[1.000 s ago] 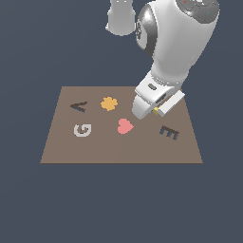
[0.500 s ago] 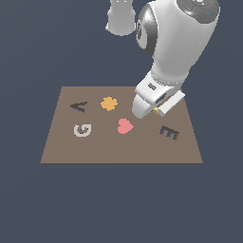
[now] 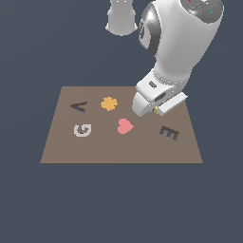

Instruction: Insert a designated object into the corresponding slot on a board.

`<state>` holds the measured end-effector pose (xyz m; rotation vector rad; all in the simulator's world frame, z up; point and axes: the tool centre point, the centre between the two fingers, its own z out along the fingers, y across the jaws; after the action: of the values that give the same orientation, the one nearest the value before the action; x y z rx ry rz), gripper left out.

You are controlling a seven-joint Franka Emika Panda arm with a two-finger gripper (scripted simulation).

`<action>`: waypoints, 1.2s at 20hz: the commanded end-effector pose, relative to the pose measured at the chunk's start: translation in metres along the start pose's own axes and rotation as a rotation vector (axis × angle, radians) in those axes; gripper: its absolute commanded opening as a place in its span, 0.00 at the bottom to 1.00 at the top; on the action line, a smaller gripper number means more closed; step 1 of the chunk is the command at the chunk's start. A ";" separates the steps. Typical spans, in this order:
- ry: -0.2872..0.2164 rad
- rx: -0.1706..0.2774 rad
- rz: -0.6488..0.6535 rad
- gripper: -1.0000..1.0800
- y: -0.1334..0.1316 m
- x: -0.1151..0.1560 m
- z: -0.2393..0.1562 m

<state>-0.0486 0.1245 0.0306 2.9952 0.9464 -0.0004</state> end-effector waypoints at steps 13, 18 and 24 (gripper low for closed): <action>0.001 0.000 0.411 0.00 -0.018 0.014 -0.002; 0.001 0.000 0.604 0.00 -0.024 0.023 -0.003; 0.001 0.000 0.838 0.00 -0.029 0.036 -0.004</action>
<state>-0.0380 0.1658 0.0337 3.1308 -0.2579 0.0005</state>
